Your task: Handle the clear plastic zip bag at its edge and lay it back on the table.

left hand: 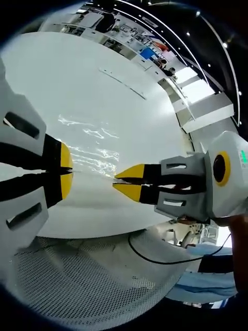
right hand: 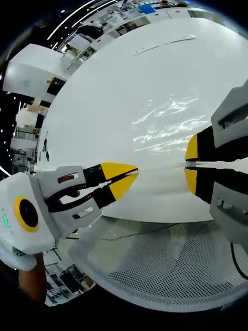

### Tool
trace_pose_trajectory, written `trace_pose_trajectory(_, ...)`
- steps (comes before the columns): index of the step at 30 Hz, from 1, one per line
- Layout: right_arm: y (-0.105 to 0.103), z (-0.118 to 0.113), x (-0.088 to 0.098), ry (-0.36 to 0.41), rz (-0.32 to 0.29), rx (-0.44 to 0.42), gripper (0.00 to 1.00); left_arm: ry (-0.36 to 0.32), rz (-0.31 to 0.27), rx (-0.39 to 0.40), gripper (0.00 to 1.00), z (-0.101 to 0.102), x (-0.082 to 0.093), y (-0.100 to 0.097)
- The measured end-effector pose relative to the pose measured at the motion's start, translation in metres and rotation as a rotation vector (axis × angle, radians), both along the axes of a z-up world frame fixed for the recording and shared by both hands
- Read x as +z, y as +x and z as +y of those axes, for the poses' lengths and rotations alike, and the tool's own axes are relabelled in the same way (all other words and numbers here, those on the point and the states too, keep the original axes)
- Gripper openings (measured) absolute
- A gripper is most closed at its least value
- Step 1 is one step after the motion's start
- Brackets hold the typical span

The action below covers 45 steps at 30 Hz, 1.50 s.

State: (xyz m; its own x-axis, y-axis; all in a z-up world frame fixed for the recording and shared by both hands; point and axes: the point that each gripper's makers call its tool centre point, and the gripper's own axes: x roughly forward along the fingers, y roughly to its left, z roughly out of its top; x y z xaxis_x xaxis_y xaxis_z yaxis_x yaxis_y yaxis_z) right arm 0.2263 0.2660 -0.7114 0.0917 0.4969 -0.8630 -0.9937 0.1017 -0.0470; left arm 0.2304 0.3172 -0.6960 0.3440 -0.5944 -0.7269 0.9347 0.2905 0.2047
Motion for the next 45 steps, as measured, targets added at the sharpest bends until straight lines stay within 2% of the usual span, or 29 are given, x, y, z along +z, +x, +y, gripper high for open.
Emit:
trace_pose_trajectory(20, 0.001, -0.007, -0.003, -0.009, 0.006, -0.011, 0.00, 0.007, 0.003, 0.007, 0.00, 0.005, -0.002, 0.001)
trace_pose_trajectory(45, 0.006, -0.026, -0.005, -0.033, -0.004, -0.027, 0.00, 0.006, 0.005, 0.018, 0.00, 0.008, -0.001, 0.002)
